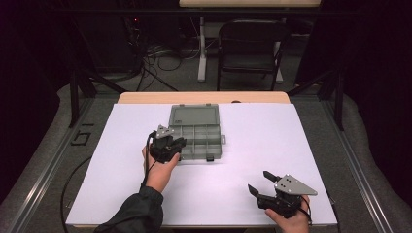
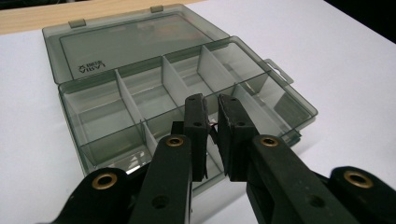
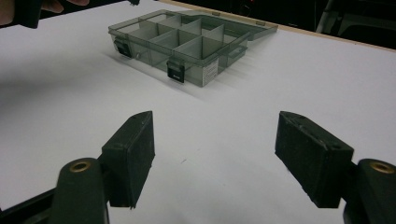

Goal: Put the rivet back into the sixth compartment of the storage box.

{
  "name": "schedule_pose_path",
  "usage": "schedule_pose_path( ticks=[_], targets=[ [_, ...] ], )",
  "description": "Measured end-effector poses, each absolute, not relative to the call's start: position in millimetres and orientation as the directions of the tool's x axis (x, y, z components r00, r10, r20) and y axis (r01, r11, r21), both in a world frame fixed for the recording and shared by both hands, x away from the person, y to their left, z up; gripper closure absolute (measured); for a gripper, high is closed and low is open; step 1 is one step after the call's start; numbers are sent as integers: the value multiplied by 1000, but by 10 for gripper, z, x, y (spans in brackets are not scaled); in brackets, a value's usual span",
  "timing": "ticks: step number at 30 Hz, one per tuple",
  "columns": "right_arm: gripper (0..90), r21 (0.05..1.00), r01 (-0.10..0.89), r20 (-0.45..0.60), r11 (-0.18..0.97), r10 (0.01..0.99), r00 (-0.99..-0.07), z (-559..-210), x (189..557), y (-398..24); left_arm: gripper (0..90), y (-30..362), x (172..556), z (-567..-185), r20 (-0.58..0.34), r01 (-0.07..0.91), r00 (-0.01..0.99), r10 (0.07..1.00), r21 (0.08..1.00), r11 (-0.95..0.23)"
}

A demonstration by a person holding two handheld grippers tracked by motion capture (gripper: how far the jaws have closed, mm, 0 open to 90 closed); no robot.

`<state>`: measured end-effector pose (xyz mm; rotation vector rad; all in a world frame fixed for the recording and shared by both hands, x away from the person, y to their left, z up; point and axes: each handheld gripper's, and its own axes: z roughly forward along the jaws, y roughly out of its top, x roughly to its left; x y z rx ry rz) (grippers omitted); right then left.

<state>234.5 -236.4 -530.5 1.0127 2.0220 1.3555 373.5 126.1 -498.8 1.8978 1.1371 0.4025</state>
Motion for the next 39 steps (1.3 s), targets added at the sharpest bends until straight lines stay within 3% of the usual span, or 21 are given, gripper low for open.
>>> schedule_pose_path(
  ticks=[25, 34, 39],
  targets=[
    [283, 925, 303, 0, 228, 798, -603, -5305, 2346, -2364, 821, 1174, 3890, -5259, -168, 631, 498, 851, 743, -222],
    [283, 926, 305, 4, 224, 801, -599, -5304, 2345, -2365, 550, 1211, 3814, -5179, -158, 596, 525, 837, 770, -228],
    [283, 924, 305, -1, 230, 800, -600, -5305, 2345, -2360, 468, 1249, 3742, -5108, -145, 572, 538, 831, 786, -233]
  ],
)
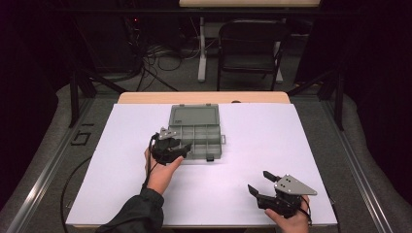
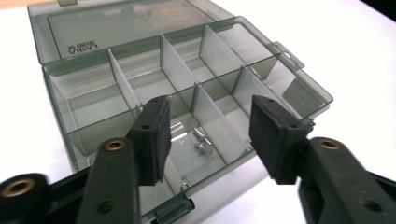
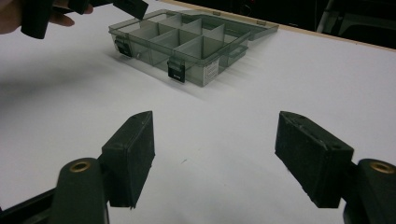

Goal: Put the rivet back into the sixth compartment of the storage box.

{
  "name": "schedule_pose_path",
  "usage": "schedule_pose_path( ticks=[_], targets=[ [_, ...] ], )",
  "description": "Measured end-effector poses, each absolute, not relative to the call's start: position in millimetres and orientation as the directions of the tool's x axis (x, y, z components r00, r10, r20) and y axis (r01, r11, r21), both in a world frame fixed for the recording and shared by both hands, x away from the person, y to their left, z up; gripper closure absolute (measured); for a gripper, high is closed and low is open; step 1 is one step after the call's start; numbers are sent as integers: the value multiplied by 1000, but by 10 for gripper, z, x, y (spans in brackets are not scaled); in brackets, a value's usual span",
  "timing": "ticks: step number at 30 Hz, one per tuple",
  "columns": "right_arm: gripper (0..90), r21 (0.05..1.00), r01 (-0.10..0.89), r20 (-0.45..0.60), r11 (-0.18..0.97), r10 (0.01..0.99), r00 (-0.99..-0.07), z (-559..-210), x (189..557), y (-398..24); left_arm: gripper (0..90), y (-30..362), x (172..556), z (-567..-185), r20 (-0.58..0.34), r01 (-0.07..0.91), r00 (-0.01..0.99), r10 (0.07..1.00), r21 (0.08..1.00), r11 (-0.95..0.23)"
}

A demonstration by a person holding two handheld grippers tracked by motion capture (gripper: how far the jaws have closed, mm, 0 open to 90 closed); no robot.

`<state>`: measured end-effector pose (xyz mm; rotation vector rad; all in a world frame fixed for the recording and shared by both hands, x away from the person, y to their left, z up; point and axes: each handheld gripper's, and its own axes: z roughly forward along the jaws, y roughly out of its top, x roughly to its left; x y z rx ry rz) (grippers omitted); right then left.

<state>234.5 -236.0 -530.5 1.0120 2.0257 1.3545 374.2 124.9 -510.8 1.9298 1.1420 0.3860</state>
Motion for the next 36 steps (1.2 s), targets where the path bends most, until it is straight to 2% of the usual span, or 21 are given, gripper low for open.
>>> schedule_pose_path(
  ticks=[6, 22, 36],
  targets=[
    [283, 924, 306, -1, 230, 802, -598, -5306, 2345, -2364, 416, 1315, 3614, -5032, -138, 548, 558, 818, 802, -238],
    [283, 923, 310, 1, 229, 803, -596, -5315, 2348, -2353, 390, 1673, 3260, -4878, -140, 505, 577, 805, 836, -216],
    [282, 922, 311, -2, 229, 807, -590, -5317, 2345, -2346, 388, 2117, 2850, -5017, -161, 508, 537, 828, 845, -165]
  ],
)
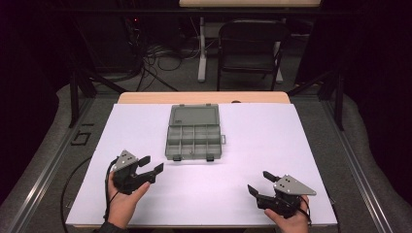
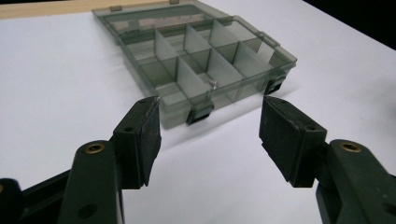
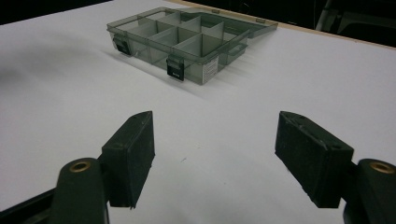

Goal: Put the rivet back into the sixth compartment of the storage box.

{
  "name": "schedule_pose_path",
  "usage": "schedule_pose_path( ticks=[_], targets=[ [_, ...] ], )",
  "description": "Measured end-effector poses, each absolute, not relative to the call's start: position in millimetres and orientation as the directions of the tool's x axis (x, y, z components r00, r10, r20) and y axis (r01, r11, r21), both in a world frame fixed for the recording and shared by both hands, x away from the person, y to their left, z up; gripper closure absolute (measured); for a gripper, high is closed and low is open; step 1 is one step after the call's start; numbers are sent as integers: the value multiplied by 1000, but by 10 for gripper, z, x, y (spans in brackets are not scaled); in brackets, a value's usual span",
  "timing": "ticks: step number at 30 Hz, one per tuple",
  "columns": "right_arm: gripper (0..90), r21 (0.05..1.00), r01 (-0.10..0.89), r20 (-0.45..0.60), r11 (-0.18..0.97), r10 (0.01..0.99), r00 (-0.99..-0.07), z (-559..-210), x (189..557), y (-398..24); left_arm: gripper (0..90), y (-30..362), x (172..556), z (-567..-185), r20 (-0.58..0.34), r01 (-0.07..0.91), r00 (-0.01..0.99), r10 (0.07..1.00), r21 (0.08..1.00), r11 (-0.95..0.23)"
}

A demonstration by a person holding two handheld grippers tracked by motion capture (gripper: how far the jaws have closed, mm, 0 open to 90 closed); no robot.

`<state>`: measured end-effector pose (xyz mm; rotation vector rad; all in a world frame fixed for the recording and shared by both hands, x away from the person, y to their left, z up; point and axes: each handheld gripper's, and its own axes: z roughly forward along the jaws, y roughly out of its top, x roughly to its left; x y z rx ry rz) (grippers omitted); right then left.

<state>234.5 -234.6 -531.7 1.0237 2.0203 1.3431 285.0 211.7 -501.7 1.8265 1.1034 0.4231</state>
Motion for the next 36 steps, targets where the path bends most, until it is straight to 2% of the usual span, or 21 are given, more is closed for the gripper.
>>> schedule_pose_path(
  ticks=[17, 24, 36],
  targets=[
    [283, 916, 324, 2, 237, 805, -593, -5341, 2352, -2316, 388, 2465, 2584, -5271, -181, 562, 486, 855, 814, -146],
    [283, 912, 334, 5, 238, 808, -589, -5345, 2359, -2317, 390, 2540, 2522, -5333, -151, 553, 477, 866, 817, -163],
    [276, 906, 355, 22, 232, 810, -586, -5383, 2405, -2345, 380, 2615, 2570, -5418, -161, 577, 451, 878, 803, -149]
  ],
)
